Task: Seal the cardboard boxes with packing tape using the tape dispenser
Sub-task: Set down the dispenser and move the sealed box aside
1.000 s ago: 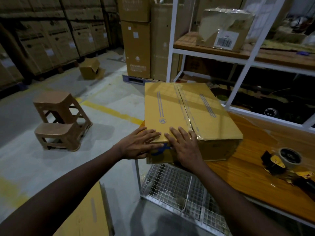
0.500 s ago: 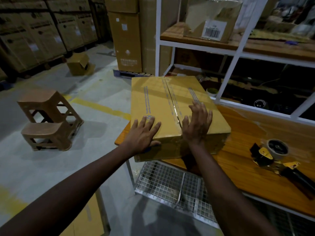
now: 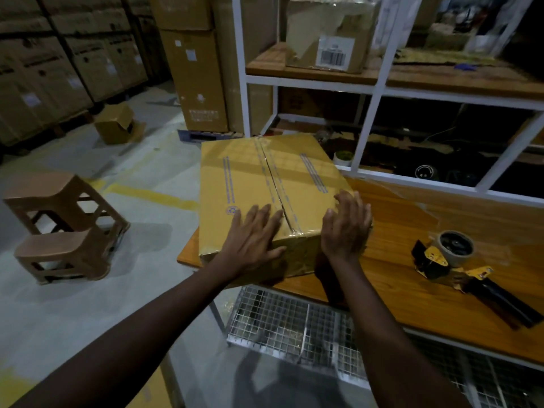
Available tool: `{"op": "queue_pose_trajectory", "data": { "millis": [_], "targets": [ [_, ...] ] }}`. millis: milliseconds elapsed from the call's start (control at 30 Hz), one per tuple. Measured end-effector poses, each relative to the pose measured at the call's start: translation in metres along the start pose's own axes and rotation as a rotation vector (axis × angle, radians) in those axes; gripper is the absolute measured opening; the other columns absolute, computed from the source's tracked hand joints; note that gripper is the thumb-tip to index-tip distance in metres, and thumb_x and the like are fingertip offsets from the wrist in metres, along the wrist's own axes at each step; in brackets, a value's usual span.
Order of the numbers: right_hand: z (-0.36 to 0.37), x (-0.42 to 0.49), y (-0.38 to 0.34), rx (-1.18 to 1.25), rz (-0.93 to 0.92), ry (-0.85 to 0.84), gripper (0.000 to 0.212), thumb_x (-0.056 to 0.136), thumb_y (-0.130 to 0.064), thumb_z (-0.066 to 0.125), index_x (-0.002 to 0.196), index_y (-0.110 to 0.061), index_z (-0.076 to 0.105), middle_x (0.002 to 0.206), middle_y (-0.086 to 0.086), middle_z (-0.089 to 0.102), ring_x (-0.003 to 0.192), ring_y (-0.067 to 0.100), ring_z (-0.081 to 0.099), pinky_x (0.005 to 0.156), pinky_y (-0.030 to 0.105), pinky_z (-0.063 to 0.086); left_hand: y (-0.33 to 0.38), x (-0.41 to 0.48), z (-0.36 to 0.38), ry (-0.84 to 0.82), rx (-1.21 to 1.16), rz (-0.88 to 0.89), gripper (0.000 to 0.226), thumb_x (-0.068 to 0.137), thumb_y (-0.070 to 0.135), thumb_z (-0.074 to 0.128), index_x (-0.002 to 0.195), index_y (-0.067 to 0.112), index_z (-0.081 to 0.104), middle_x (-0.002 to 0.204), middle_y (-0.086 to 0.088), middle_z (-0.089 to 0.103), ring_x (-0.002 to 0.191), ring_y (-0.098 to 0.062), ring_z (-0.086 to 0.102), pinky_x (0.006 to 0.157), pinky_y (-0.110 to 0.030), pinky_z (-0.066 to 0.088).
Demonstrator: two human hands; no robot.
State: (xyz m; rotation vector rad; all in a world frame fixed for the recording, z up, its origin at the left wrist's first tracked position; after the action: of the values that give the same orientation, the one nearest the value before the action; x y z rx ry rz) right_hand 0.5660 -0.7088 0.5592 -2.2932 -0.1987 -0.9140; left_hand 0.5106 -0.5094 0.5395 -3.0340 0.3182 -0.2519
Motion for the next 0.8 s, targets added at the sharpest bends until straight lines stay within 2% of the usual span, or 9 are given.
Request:
{"op": "queue_pose_trajectory", "data": {
  "millis": [33,100,200,300,400,500,567,667,800],
  "targets": [
    [0.006,0.000,0.006,-0.084,-0.001,-0.066,0.043,0.092,-0.034,0.036,0.123,-0.011,0.056,0.135,0.011,0.055,0.137,0.033,0.038,0.116,0.051,0.015,0.014,0.011,0.001,-0.005,0.011,0.022,0.087,0.088,0.075,0.013,0.157,0.023,0.007,0.162,-0.014,0.016,0.147,-0.036,0.019,0.112,-0.060,0.019],
    [0.018,-0.007,0.021,-0.192,-0.016,-0.173,0.047,0.092,-0.036,0.034,0.127,-0.011,0.055,0.143,0.012,0.049,0.141,0.036,0.032,0.118,0.055,0.014,0.035,0.030,0.004,-0.027,0.049,0.048,0.083,0.091,0.072,0.014,0.157,0.023,0.003,0.164,-0.013,0.011,0.148,-0.036,0.015,0.113,-0.061,0.017],
    [0.020,-0.017,0.039,-0.244,-0.059,-0.250,0.048,0.096,-0.038,0.032,0.128,-0.012,0.057,0.146,0.013,0.047,0.143,0.036,0.031,0.117,0.057,0.017,0.046,0.045,0.010,-0.040,0.129,0.067,0.077,0.095,0.068,0.018,0.157,0.023,0.007,0.163,-0.013,0.014,0.148,-0.036,0.016,0.113,-0.062,0.018],
    [0.017,-0.022,0.042,-0.292,-0.109,-0.314,0.049,0.100,-0.040,0.028,0.130,-0.014,0.056,0.149,0.011,0.044,0.146,0.034,0.025,0.118,0.056,0.012,0.046,0.044,0.013,-0.028,0.161,0.071,0.074,0.096,0.066,0.017,0.156,0.023,0.011,0.162,-0.012,0.018,0.147,-0.036,0.019,0.112,-0.062,0.019],
    [0.013,-0.023,0.039,-0.303,-0.114,-0.375,0.053,0.100,-0.043,0.023,0.132,-0.016,0.055,0.148,0.006,0.046,0.146,0.031,0.026,0.119,0.054,0.008,0.051,0.045,0.013,-0.027,0.157,0.039,0.073,0.096,0.065,0.022,0.156,0.024,0.012,0.161,-0.012,0.020,0.146,-0.037,0.020,0.111,-0.062,0.020],
    [0.005,-0.011,0.039,-0.199,-0.113,-0.479,0.058,0.097,-0.047,0.018,0.133,-0.022,0.057,0.148,0.001,0.047,0.145,0.026,0.029,0.119,0.050,0.008,0.067,0.056,0.011,-0.045,0.134,0.014,0.073,0.096,0.063,0.031,0.156,0.023,0.014,0.160,-0.014,0.020,0.145,-0.038,0.021,0.110,-0.061,0.021],
    [-0.002,0.002,0.046,-0.102,-0.100,-0.560,0.048,0.098,-0.041,0.026,0.128,-0.027,0.059,0.143,-0.002,0.053,0.143,0.021,0.034,0.118,0.049,0.011,0.081,0.067,0.009,-0.056,0.114,0.000,0.075,0.096,0.062,0.035,0.155,0.022,0.014,0.160,-0.015,0.020,0.145,-0.038,0.021,0.110,-0.061,0.021],
    [-0.016,0.024,0.068,-0.045,-0.071,-0.578,0.032,0.101,-0.029,0.041,0.127,-0.034,0.059,0.139,-0.007,0.056,0.141,0.017,0.035,0.113,0.049,0.018,0.102,0.086,0.009,-0.075,0.079,-0.013,0.077,0.095,0.063,0.037,0.155,0.023,0.013,0.161,-0.016,0.017,0.145,-0.039,0.019,0.111,-0.063,0.020],
    [-0.019,0.035,0.097,-0.025,-0.112,-0.685,0.040,0.098,-0.014,0.048,0.126,-0.039,0.059,0.143,-0.017,0.051,0.143,0.017,0.032,0.109,0.050,0.030,0.126,0.102,0.007,-0.068,0.065,-0.057,0.076,0.094,0.062,0.040,0.154,0.022,0.015,0.160,-0.017,0.017,0.144,-0.041,0.021,0.110,-0.061,0.023]
  ]
}}
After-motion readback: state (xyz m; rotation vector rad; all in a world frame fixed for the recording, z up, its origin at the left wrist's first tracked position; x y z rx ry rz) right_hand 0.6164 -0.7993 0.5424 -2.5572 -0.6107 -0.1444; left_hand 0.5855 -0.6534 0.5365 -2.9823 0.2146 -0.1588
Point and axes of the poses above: each hand's wrist, its own x-axis towards the middle knuckle, its own z-axis out of the palm, y = z × x, the point moved 8 cm from there along x, towards the middle knuckle
